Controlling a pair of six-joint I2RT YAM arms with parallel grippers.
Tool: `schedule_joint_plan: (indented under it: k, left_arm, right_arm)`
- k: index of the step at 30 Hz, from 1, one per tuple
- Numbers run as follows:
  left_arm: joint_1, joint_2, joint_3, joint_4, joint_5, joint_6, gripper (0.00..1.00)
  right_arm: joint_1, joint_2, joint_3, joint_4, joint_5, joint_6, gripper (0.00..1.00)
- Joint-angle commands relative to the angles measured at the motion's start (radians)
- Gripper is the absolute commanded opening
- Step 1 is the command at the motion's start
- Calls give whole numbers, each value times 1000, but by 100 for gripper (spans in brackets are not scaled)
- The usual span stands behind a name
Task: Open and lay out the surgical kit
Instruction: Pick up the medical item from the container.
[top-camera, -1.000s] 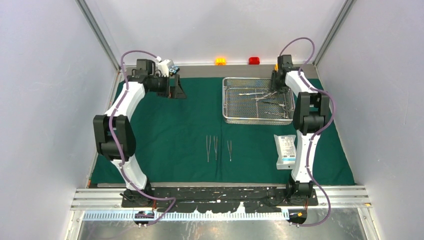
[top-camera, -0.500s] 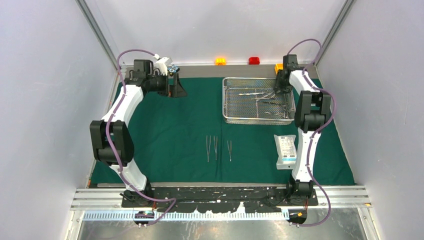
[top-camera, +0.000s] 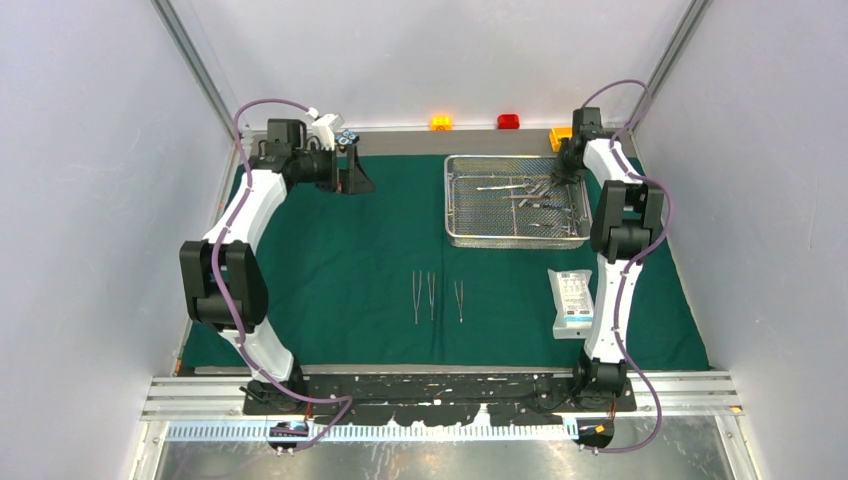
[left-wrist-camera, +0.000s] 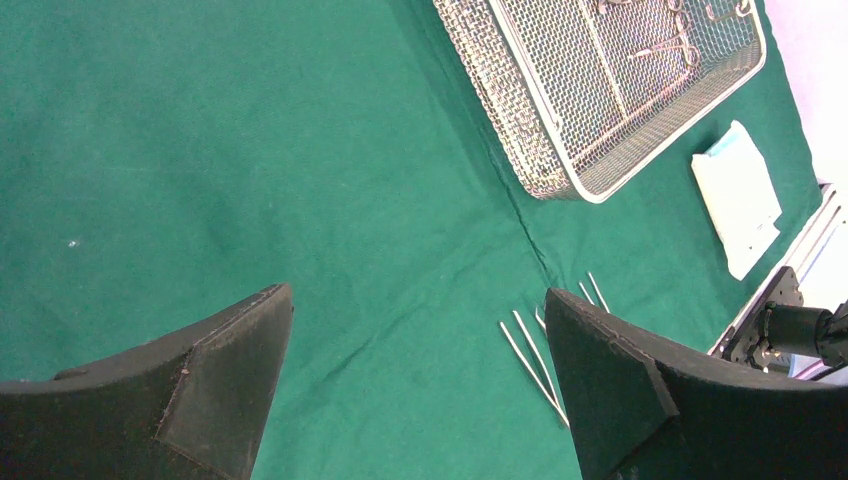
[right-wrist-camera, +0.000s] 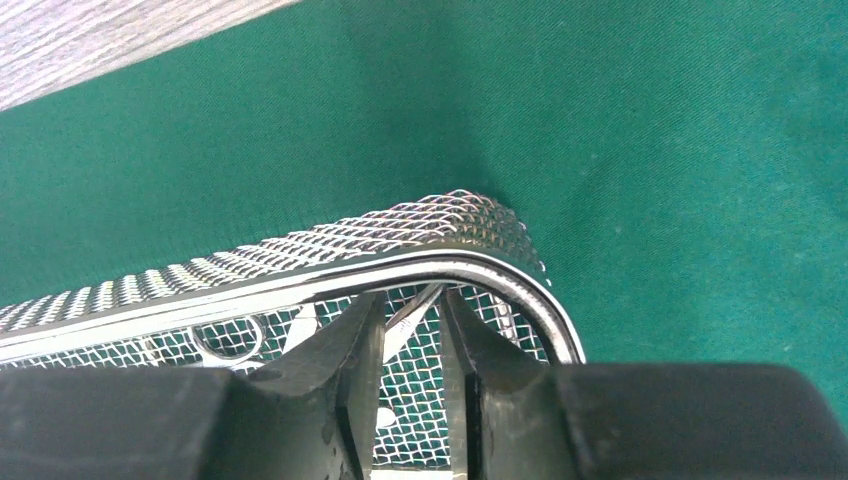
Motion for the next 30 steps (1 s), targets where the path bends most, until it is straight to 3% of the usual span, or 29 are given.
schedule_joint_plan:
  k: [1,15,22,30]
  left_arm:
    - [-1,-27,4,24,32,-3,100]
    - [-3,-7,29,3,57,-5,100]
    - [-5,6,46,-6,83,-11,100]
    - [-43,37,86,23,180,-67,100]
  right_arm:
    - [-2,19,38,3,-50,25,29]
    - [-6,-52,41,-14,-99,26,1]
    - [-8,-168,-8,-2,-151,8,1]
    - [-8,-417,-277,177,-355,-9,1]
